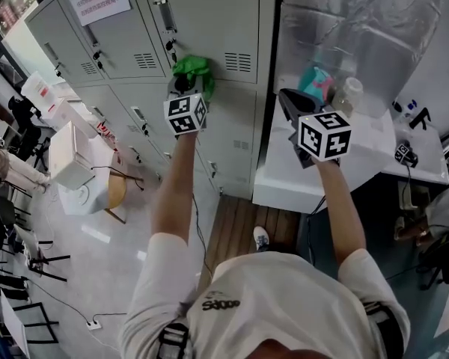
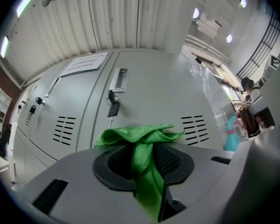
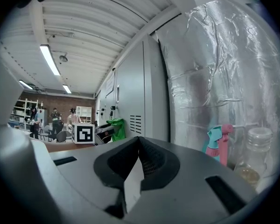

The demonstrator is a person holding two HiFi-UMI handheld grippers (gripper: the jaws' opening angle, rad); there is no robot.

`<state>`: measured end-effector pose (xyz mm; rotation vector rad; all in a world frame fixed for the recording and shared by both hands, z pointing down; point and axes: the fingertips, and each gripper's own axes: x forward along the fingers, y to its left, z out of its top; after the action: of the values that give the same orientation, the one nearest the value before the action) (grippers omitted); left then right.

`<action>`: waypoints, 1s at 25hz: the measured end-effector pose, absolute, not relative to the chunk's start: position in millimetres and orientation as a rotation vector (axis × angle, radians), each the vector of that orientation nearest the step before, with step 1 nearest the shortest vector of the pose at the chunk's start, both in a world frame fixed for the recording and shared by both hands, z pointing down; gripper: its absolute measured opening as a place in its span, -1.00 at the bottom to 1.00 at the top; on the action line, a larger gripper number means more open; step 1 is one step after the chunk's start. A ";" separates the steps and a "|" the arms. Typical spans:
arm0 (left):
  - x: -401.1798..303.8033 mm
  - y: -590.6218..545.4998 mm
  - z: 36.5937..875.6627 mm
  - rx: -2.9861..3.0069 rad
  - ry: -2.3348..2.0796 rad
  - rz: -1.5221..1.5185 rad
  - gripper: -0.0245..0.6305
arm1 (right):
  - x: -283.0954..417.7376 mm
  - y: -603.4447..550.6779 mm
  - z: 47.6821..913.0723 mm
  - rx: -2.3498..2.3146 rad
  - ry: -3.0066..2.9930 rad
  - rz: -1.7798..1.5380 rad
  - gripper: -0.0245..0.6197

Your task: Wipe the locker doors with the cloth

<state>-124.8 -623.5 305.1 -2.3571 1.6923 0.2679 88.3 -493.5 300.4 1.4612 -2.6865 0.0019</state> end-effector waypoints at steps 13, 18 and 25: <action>9.3 -566.1 345.8 -2.522 1.399 -0.013 -0.59 | 120.6 -427.7 334.8 1.549 -2.565 -0.046 -0.90; 9.8 -503.9 366.1 -2.583 1.308 -0.041 -0.58 | 123.2 -387.6 349.6 1.529 -2.559 -0.142 -0.90; -32.6 -388.6 371.1 -2.571 1.263 0.023 -0.59 | 114.3 -336.1 374.0 1.526 -2.566 -0.124 -0.90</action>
<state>-32.6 -388.6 371.1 -2.5707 1.2634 0.0234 114.3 -336.1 374.0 1.5263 -2.5657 -0.1243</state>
